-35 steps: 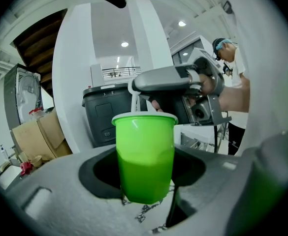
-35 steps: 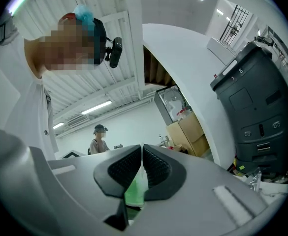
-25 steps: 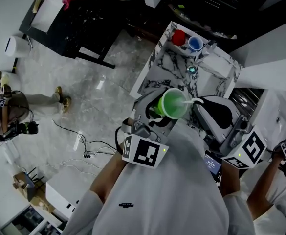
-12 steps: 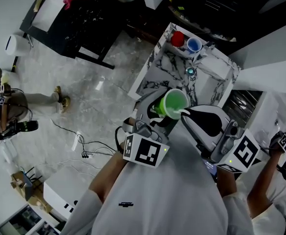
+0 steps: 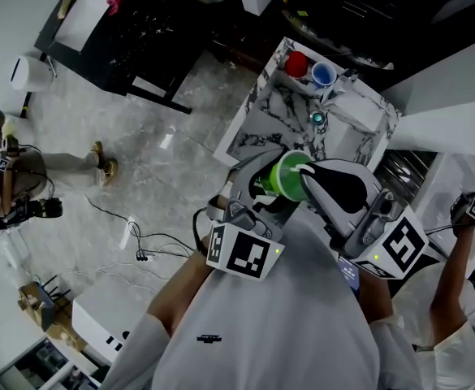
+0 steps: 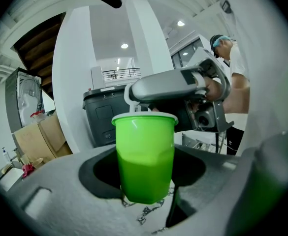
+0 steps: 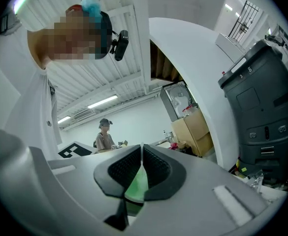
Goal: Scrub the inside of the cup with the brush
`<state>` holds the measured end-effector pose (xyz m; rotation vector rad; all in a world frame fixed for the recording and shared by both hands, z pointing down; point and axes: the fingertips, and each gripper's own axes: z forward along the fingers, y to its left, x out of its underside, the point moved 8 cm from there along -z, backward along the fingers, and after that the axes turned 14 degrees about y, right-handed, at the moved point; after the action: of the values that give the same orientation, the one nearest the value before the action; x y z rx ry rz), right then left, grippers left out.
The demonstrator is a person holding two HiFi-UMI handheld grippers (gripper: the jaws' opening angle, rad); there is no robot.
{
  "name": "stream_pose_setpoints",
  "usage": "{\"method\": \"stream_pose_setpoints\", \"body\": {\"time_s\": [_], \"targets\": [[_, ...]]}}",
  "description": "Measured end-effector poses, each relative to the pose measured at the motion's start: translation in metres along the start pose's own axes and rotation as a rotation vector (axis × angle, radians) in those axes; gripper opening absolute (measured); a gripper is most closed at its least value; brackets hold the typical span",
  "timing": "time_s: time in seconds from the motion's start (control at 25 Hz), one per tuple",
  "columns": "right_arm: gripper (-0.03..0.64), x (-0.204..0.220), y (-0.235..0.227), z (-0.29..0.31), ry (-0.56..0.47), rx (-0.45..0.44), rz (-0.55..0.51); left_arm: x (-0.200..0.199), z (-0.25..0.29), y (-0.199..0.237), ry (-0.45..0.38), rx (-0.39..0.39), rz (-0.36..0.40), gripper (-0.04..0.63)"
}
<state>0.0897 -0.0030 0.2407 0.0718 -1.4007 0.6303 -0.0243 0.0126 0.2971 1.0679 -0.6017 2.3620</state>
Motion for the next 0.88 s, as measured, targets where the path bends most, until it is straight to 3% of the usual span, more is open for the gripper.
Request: {"method": "stream_pose_setpoints", "body": {"time_s": [0.32, 0.88], "targets": [[0.02, 0.006, -0.003, -0.015, 0.037, 0.035, -0.01, 0.0, -0.002, 0.002, -0.01, -0.018, -0.003, 0.259], [0.02, -0.001, 0.014, -0.013, 0.079, -0.088, -0.026, 0.001, 0.001, -0.001, -0.009, -0.024, 0.005, 0.259]]}}
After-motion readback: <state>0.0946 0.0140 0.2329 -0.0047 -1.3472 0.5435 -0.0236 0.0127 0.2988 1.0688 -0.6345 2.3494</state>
